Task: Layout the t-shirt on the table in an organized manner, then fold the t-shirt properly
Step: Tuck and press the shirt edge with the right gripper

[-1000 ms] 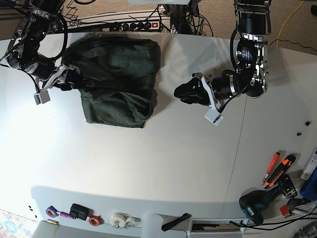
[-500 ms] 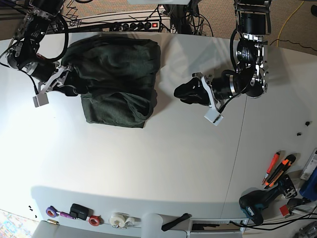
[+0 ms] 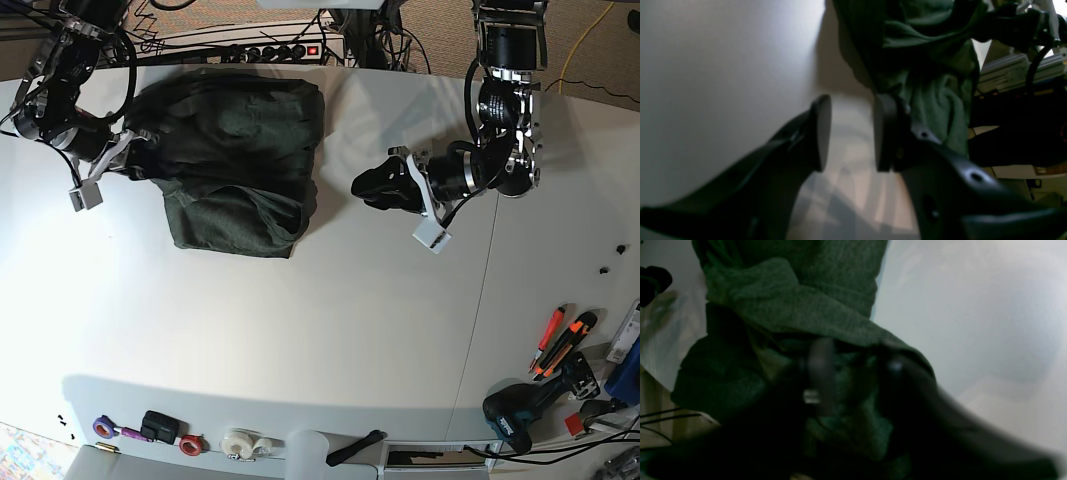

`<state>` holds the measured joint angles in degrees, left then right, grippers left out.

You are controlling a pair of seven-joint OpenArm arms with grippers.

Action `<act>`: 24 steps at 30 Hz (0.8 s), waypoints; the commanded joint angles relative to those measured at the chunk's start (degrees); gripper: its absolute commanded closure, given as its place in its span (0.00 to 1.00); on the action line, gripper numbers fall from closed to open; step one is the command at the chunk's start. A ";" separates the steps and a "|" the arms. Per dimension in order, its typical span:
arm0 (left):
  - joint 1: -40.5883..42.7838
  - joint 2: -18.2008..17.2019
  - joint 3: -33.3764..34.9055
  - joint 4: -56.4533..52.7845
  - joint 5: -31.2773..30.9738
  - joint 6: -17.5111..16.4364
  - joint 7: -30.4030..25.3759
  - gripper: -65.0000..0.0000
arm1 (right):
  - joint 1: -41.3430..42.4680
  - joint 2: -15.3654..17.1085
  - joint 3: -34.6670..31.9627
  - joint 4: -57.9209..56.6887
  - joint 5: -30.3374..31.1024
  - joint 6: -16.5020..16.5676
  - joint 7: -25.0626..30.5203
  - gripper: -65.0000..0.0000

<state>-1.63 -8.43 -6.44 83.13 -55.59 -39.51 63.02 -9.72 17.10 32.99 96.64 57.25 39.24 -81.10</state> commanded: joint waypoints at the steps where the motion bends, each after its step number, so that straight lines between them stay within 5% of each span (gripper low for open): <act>1: -0.90 -0.15 -0.07 0.94 -1.66 -0.49 -1.09 0.69 | 0.52 0.98 0.37 0.96 1.40 0.76 1.10 1.00; 14: -0.87 -0.15 -0.07 0.94 -1.66 -0.49 -1.09 0.69 | 0.61 1.03 0.37 0.96 3.02 0.76 1.10 1.00; 17: -0.87 -0.13 -0.07 0.94 -1.66 -0.49 -1.11 0.69 | 1.33 2.14 0.09 0.96 1.16 0.76 1.10 0.90; 24: -0.90 -0.13 -0.07 0.94 -1.66 -0.49 -1.14 0.69 | 1.31 11.21 -8.15 2.16 1.22 0.76 1.10 0.66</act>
<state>-1.63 -8.40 -6.44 83.13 -55.59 -39.51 63.00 -9.06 27.24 24.29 97.69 57.01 39.24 -80.95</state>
